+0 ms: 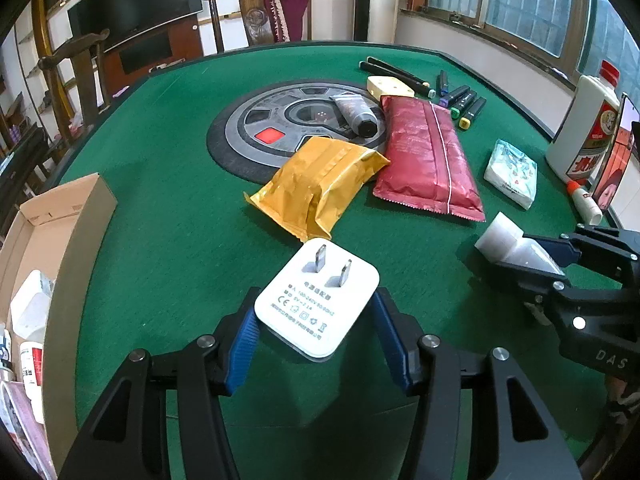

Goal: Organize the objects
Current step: 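Lift the white bottle and the plug charger off the table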

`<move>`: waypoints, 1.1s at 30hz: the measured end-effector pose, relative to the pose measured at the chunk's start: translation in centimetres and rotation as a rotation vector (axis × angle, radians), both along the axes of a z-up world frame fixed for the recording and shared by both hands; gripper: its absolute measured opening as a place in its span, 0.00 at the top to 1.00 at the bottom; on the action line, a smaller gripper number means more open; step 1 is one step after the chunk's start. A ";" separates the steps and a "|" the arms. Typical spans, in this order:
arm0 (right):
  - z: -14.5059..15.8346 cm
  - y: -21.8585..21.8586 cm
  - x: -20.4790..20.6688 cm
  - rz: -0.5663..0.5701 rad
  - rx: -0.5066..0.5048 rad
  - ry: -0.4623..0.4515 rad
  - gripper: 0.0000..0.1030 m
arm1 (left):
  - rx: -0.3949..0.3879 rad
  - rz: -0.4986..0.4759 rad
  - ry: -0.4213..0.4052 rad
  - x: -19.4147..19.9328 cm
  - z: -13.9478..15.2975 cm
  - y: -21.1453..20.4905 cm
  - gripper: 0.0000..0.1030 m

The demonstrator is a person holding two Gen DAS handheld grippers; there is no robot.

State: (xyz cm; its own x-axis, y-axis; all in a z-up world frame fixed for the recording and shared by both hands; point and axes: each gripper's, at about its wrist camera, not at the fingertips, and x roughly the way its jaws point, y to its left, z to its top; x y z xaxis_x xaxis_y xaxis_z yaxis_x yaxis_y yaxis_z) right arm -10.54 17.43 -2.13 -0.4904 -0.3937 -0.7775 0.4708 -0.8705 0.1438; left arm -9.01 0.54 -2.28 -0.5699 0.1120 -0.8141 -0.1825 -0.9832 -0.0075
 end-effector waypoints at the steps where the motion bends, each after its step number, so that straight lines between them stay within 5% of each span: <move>1: 0.0 0.1 0.0 -0.001 -0.002 0.000 0.65 | 0.001 0.000 0.000 0.0 0.0 0.0 0.48; 11: -0.1 0.1 -0.1 -0.007 0.004 0.006 0.65 | -0.005 0.000 -0.007 0.5 0.1 0.2 0.59; 33: 0.7 0.8 0.1 -0.041 -0.039 0.037 0.65 | 0.072 0.029 -0.029 0.5 0.2 0.0 0.59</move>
State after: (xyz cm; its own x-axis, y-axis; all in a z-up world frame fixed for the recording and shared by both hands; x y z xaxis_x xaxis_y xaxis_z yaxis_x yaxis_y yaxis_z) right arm -10.47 18.19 -1.41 -0.5347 -0.4023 -0.7431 0.4409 -0.8830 0.1607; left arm -8.51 0.50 -2.03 -0.5500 0.1542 -0.8208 -0.1525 -0.9848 -0.0828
